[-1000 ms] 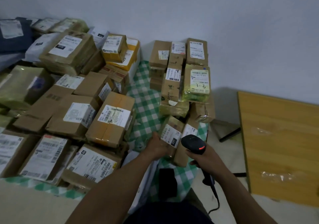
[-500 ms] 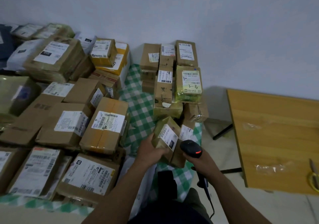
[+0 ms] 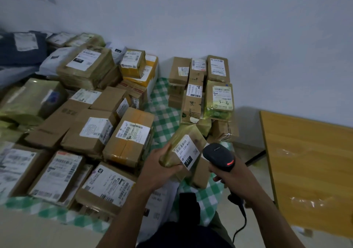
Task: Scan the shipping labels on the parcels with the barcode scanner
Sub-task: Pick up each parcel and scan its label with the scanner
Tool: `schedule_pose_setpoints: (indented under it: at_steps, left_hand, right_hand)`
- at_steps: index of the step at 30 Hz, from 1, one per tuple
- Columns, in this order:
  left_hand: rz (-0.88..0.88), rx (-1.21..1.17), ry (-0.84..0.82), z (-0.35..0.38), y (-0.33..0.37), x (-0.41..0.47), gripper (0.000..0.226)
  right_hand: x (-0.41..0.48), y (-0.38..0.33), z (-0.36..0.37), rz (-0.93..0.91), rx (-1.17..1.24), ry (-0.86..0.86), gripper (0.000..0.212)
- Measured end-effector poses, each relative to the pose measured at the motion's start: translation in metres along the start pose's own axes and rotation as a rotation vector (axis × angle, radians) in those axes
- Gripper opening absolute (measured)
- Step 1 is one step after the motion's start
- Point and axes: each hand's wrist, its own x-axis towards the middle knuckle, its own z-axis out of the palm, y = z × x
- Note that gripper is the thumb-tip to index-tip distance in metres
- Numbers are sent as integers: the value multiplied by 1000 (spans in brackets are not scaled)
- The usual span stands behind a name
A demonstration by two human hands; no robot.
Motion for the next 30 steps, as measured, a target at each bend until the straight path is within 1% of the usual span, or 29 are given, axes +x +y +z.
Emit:
schedule_pose_setpoints:
  at_steps: [5,9,11,18,21,24,30]
  left_hand:
    - [43,55,31,-4,1,2,104]
    - [51,9,26,-8,1,0,95]
    - [55,13,22,-9,1,1,94]
    - [12,93,87,-6,6,-2,98]
    - [21,93,96,-3,2,1,97]
    - [-7,91,101,-4,3,-1,98]
    - [-40,98,111,-8,6,-3,102]
  right_hand:
    - [-11,-19,0,-49,-88,-62,27]
    - [-16,-29,-1,-65,-123,-111,25]
    - [-17,-33,-1,-78,-116,-117,25]
    - [-11,-34,2,-81,-154,-183,46]
    - [-12,-38,1,-91,-155,-198,45]
    - [-12,-42,-1,-99,-176,-207,43]
    - [-12,-40,-1,-103,-191,-228,49]
